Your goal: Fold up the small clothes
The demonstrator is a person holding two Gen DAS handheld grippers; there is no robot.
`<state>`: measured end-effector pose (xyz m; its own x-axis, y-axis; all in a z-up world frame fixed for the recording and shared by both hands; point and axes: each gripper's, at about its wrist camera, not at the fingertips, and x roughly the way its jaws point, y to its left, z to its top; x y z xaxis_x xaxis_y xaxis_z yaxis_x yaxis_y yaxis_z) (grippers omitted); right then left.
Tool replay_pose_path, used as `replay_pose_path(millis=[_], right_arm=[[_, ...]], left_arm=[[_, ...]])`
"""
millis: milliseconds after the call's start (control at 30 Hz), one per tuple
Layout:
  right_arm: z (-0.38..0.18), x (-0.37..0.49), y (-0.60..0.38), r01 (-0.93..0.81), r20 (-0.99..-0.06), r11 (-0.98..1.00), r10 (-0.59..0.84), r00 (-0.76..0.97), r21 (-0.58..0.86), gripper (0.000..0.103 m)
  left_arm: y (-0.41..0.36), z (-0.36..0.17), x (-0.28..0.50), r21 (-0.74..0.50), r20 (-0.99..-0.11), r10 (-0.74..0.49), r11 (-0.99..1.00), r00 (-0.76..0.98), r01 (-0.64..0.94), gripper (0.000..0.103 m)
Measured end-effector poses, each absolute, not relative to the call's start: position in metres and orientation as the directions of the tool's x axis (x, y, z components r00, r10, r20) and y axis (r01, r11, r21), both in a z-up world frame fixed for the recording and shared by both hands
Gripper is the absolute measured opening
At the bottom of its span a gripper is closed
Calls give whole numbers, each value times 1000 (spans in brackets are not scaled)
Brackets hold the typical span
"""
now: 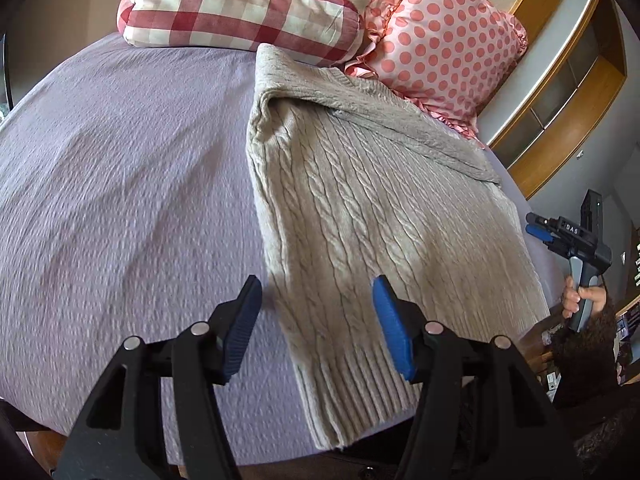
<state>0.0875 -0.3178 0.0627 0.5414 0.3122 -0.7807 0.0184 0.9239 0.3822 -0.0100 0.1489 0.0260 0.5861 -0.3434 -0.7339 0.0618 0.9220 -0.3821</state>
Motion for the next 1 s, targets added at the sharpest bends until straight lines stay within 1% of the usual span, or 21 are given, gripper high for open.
replay_pose_path(millis=[67,133,167,200,233,267,300,333,367,467,567,700,833,900,1000], right_arm=[[57,65,-323,33,-785,917,320,531,397,55],[49,46,-324,40,-792,912,333,511,409,49],[47,35,-324,33,-782,908,341,522,418,47],[47,26,-324,21,-774,903,355,524,428,42],[45,17,-324,8,-764,893,380,521,450,34],[42,9,-322,-11,-752,876,421,508,483,29],[39,0,-320,-33,-737,860,456,500,510,21],[37,-7,-317,-55,-727,849,482,489,526,13],[36,-14,-315,-73,-719,842,498,485,534,10],[38,-24,-317,-92,-674,810,540,505,580,9],[54,-19,-327,-109,-564,742,588,580,661,8],[86,3,-339,-160,-412,663,617,670,731,8],[115,57,-350,-194,-285,580,630,723,791,8],[123,95,-352,-182,-260,559,619,741,809,8],[119,163,-354,-117,-277,539,593,756,834,8]], left_arm=[[145,26,-22,-380,-730,-344,923,590,69,56],[143,26,-34,-385,-728,-346,921,592,65,49],[142,25,-40,-396,-723,-354,916,594,63,46],[143,24,-45,-407,-719,-359,912,595,59,39],[142,23,-50,-412,-717,-359,910,598,52,30],[142,22,-54,-417,-715,-359,908,600,45,26],[142,20,-58,-428,-714,-363,903,599,38,17],[142,18,-61,-444,-708,-374,895,599,34,14],[143,18,-64,-458,-701,-382,888,603,30,13],[142,17,-66,-473,-693,-388,881,607,22,11],[143,20,-63,-489,-682,-400,872,611,25,9],[164,43,-45,-578,-595,-463,814,657,51,8],[189,80,10,-647,-515,-496,760,699,63,8],[198,95,51,-662,-496,-495,747,713,58,7],[204,109,119,-613,-529,-417,790,739,7,7]])
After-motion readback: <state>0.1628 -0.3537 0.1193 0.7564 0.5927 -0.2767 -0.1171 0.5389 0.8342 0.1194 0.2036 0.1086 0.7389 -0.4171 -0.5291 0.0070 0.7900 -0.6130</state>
